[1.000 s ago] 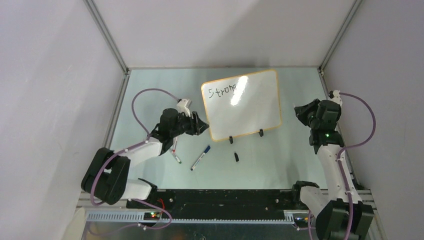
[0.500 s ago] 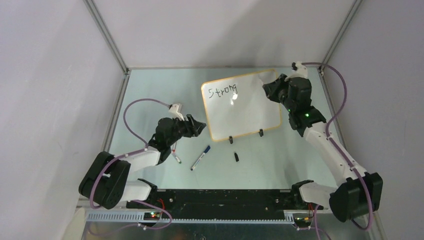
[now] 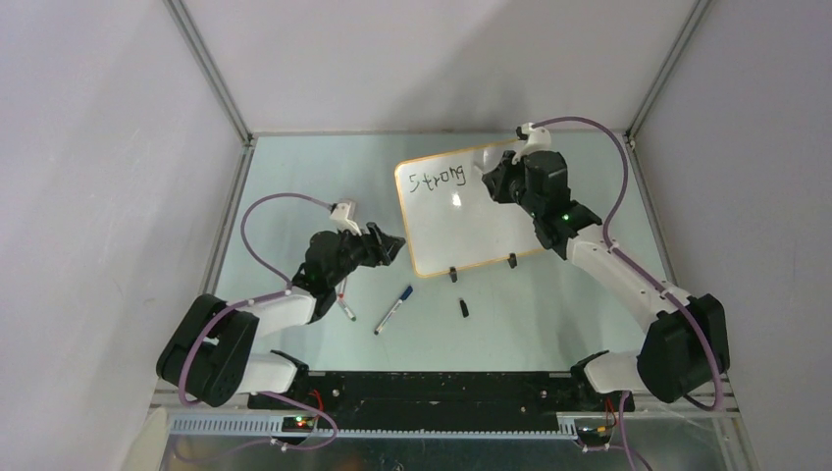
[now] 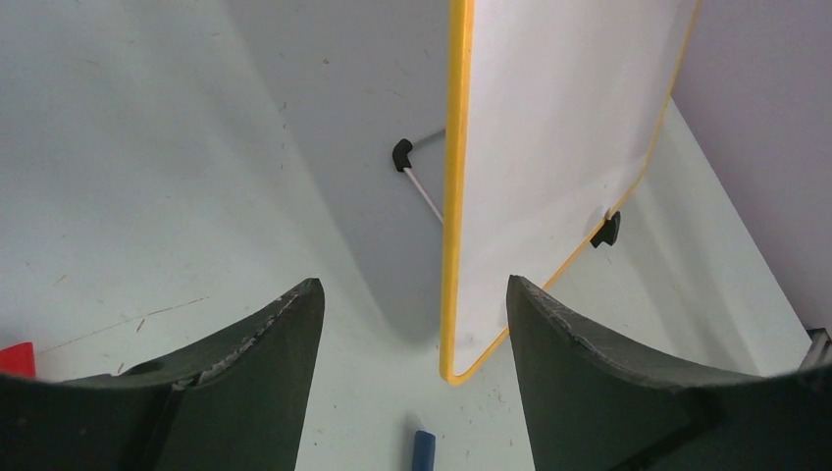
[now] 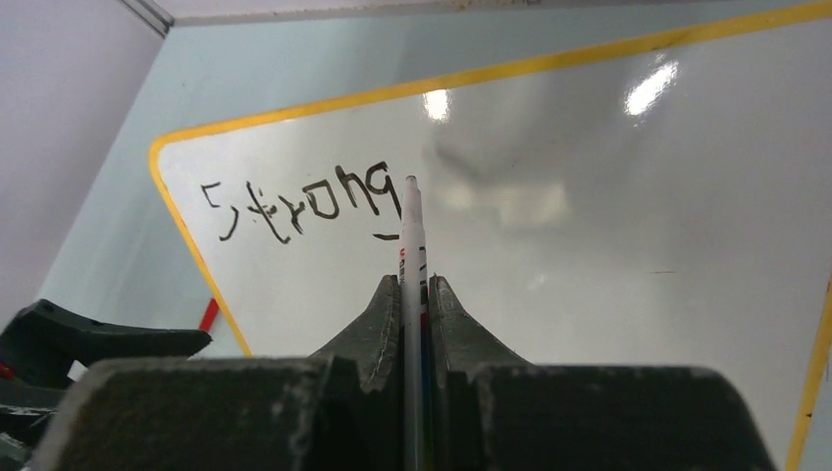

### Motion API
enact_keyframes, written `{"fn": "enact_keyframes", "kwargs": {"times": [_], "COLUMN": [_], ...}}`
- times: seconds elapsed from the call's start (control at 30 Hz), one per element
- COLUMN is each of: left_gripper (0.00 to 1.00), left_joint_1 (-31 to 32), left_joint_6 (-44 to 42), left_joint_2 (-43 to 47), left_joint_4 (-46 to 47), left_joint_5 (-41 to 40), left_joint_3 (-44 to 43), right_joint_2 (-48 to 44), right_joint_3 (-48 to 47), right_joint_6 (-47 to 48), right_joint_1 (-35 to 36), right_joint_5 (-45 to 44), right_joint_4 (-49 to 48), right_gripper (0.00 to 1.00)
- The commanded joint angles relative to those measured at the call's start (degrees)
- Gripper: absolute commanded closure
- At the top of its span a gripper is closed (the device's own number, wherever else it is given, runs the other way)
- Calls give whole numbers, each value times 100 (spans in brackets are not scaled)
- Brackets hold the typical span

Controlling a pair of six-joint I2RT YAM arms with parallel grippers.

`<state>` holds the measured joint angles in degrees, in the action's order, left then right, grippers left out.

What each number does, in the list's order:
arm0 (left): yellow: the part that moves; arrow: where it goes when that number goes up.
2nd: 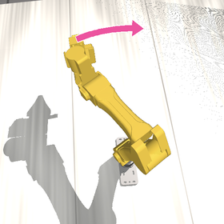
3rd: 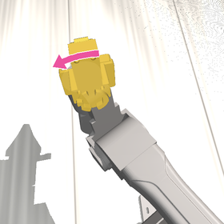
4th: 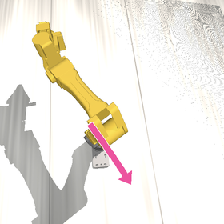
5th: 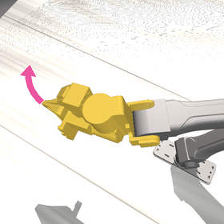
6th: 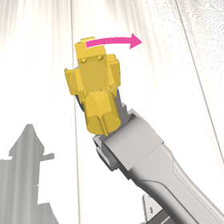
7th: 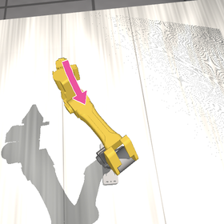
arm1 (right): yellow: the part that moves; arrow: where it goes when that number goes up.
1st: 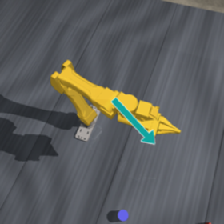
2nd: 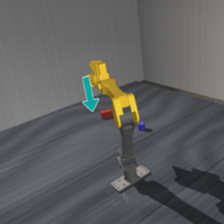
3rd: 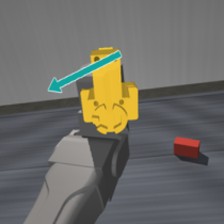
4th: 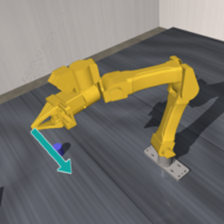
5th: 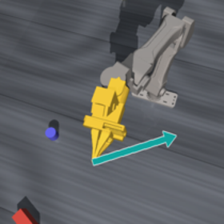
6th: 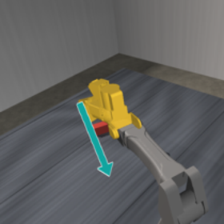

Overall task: Write a sentence on the whiteboard
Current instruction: Hold the whiteboard on the whiteboard stand.

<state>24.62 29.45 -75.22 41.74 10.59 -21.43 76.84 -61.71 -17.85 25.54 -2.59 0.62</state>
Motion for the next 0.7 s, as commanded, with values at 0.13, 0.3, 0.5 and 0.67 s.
{"fn": "enact_keyframes", "kwargs": {"times": [0.13, 0.3, 0.5, 0.67], "left_gripper": [38, 43, 47, 47], "left_joint_1": [39, 42, 45, 43], "left_joint_6": [-229, -168, -162, -85], "left_joint_2": [-72, -339, -634, -903], "left_joint_4": [-29, 48, -140, -209], "left_joint_5": [63, 342, 672, 954], "left_joint_3": [-263, -384, -649, -849], "right_joint_2": [282, 217, 140, 151], "right_joint_3": [-246, -251, -250, -253], "right_joint_6": [390, 411, 479, 519], "right_joint_1": [91, 95, 92, 87], "right_joint_5": [37, 120, 7, -46], "right_joint_4": [-160, -152, -102, -89], "right_gripper": [100, 100, 100, 100]}}
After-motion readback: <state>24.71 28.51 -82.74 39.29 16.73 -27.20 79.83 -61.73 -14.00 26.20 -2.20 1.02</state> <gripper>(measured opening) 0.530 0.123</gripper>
